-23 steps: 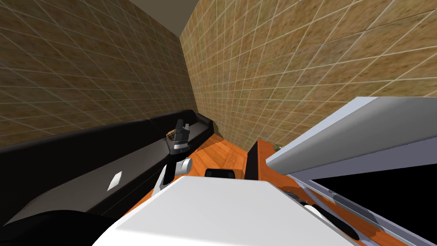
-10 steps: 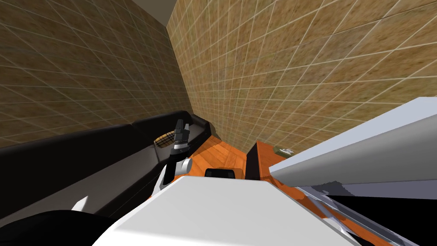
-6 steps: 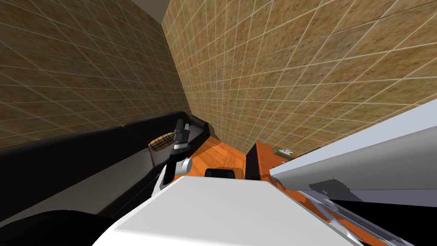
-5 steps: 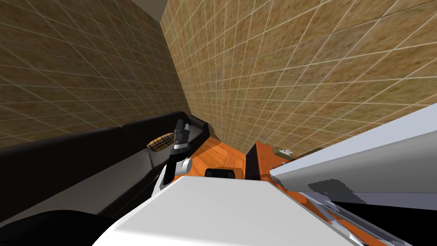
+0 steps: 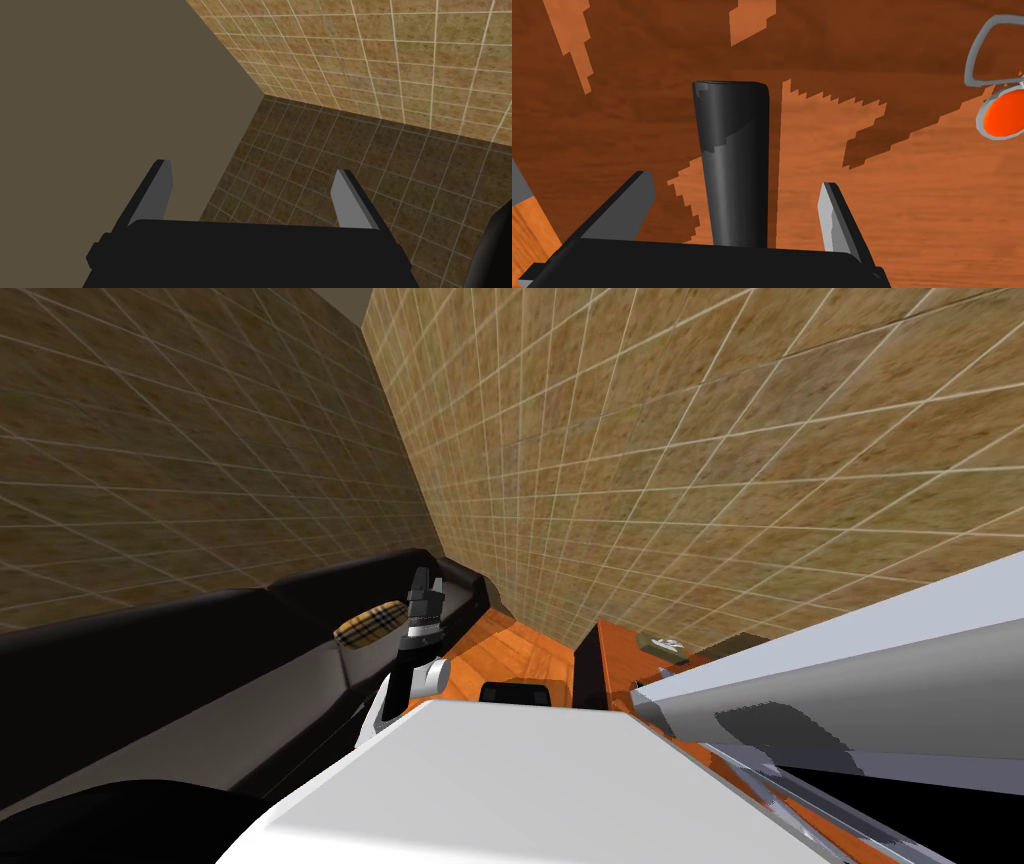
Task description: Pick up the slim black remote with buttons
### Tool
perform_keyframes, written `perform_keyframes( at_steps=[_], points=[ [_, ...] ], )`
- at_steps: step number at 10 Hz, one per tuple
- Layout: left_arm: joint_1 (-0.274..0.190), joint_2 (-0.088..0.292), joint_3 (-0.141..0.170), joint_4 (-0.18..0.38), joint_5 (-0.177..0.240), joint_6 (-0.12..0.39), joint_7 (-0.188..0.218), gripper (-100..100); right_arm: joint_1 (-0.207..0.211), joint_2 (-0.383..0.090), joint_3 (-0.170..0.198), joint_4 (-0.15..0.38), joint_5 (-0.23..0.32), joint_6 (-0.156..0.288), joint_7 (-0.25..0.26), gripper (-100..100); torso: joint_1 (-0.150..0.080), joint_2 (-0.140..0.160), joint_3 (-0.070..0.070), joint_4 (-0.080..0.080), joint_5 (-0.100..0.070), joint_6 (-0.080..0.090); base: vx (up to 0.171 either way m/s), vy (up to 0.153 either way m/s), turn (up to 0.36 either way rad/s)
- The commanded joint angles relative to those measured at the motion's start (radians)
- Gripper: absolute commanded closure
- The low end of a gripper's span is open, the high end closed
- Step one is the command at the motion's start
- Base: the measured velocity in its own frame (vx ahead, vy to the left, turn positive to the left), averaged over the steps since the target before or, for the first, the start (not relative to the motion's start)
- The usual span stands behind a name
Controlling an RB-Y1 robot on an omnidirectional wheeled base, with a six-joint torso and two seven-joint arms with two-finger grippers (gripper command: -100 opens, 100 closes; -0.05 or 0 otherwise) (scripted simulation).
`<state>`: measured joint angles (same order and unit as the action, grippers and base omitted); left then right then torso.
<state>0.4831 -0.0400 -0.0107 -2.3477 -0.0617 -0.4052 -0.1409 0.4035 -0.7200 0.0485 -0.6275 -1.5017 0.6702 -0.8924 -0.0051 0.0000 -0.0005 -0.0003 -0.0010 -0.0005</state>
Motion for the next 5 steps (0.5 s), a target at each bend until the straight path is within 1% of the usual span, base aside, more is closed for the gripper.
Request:
perform_keyframes(
  at_steps=[1, 2, 3, 5],
  points=[
    [0.0, 0.0, 0.0, 0.0, 0.0, 0.0, 0.0, 0, 0.006, 0.021, 0.001, -0.019, 0.029, -0.021, -0.018, -100, 0.0, 0.0, 0.0, 0.0, 0.0, 0.0, 0.027, -0.062, -0.034],
    [0.0, 0.0, 0.0, 0.0, 0.0, 0.0, 0.0, 0, 0.009, 0.01, 0.003, -0.022, 0.022, -0.011, -0.016, -100, 0.0, 0.0, 0.0, 0.0, 0.0, 0.0, 0.012, -0.025, -0.002],
    [0.0, 0.0, 0.0, 0.0, 0.0, 0.0, 0.0, 0, 0.01, 0.011, 0.003, -0.026, 0.024, -0.014, -0.022, 100, 0.002, 0.0, 0.0, 0.0, 0.0, 0.0, 0.0, 0.0, 0.0],
    [0.0, 0.0, 0.0, 0.0, 0.0, 0.0, 0.0, 0, 0.009, 0.012, 0.004, -0.027, 0.024, -0.012, -0.021, 100, 0.001, 0.001, 0.001, 0.0, 0.0, 0.001, 0.0, 0.0, 0.0]
  ],
)
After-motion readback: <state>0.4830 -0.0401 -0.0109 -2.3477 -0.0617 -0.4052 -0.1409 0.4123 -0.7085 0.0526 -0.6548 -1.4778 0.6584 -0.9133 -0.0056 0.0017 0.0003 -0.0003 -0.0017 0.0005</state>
